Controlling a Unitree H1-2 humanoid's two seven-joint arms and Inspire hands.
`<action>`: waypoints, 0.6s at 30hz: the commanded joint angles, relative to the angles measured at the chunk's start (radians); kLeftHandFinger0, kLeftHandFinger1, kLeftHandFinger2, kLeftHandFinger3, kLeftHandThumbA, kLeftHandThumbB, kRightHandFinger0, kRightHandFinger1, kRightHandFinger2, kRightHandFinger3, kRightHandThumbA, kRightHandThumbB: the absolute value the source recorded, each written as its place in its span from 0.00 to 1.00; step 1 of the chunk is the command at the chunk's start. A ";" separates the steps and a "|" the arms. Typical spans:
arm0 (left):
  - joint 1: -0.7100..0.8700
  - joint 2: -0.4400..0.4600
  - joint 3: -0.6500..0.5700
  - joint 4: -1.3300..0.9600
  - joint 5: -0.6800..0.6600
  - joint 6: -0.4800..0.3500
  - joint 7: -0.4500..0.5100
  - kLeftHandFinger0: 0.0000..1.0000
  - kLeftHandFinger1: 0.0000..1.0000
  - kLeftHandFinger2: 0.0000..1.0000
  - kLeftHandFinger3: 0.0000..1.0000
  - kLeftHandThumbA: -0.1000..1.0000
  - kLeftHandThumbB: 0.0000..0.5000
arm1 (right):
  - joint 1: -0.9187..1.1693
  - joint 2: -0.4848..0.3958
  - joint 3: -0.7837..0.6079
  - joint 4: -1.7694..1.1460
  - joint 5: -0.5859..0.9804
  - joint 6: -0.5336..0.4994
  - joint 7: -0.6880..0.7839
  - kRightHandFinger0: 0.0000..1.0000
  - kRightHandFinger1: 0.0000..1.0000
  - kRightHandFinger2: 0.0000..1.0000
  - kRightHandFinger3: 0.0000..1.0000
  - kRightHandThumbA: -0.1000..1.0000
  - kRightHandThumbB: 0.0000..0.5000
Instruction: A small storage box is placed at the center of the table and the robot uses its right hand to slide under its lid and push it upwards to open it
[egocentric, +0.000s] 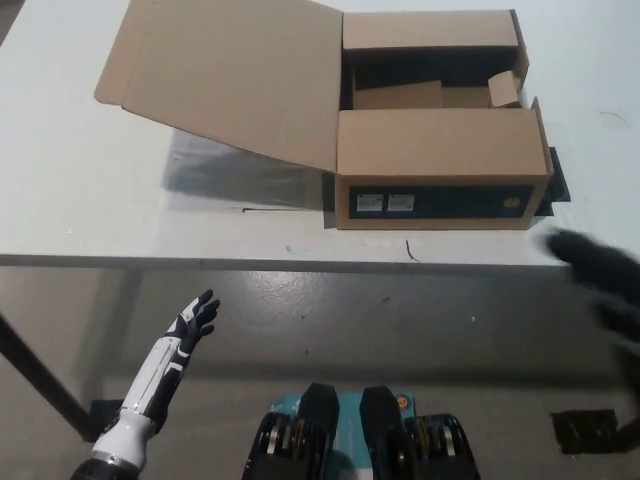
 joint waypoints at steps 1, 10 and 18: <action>-0.022 0.006 -0.002 -0.006 -0.016 -0.028 -0.021 1.00 1.00 1.00 1.00 1.00 1.00 | 0.085 0.028 -0.066 0.044 0.051 -0.126 -0.046 1.00 1.00 1.00 1.00 1.00 0.87; -0.028 0.008 0.000 -0.004 -0.013 -0.031 -0.020 1.00 1.00 1.00 1.00 1.00 1.00 | 0.120 0.075 -0.107 0.414 0.006 -0.249 -0.007 1.00 1.00 1.00 1.00 1.00 0.78; -0.020 0.007 -0.001 -0.015 -0.014 -0.025 -0.022 1.00 1.00 1.00 1.00 1.00 1.00 | 0.082 0.112 -0.106 0.750 -0.014 -0.332 -0.004 1.00 1.00 1.00 1.00 1.00 0.80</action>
